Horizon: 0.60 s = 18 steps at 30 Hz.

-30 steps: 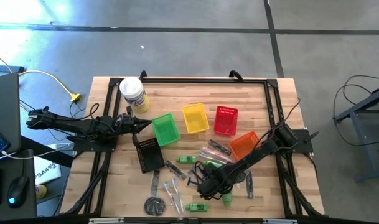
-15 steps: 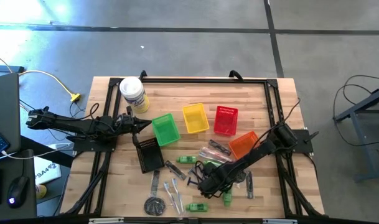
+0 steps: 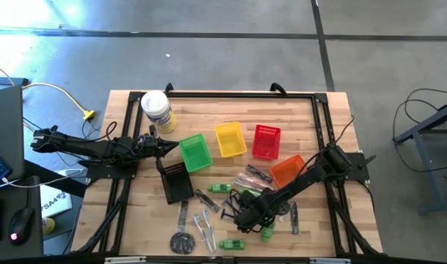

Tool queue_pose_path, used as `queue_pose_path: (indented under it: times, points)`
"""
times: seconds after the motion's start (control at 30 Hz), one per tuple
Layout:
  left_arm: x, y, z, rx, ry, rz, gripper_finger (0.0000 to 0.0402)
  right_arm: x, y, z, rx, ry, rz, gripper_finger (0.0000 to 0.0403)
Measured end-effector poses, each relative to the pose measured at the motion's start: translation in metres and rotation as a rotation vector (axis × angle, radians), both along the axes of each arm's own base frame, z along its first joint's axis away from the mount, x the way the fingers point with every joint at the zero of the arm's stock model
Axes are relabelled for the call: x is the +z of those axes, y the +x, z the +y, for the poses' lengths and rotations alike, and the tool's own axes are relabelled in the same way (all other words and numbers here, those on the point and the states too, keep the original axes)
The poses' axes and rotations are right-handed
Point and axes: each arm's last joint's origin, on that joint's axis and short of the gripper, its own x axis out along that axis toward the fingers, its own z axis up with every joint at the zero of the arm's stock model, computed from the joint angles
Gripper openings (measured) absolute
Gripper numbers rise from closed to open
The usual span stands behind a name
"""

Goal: Pick & Place Travel size toiletries
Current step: Put the green shampoo into the yellow bin

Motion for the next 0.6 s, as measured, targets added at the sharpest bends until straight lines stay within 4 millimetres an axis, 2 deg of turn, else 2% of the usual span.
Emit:
queue_pose_path:
  times: [0.13,0.23,0.4,0.6]
  points:
    - [0.000,0.000,0.000,0.000,0.000,0.000,0.0000,0.007,-0.003,0.003,0.028,-0.025,-0.035,0.0136]
    - [0.000,0.000,0.000,0.000,0.000,0.000,0.0000,0.024,-0.006,0.006,0.060,-0.041,-0.107,0.0140]
    - [0.000,0.000,0.000,0.000,0.000,0.000,0.0000,0.058,-0.011,0.012,0.167,-0.072,-0.280,0.0120]
    - [0.000,0.000,0.000,-0.002,0.000,0.000,0.0000,0.096,-0.020,0.013,0.269,-0.138,-0.446,0.0125]
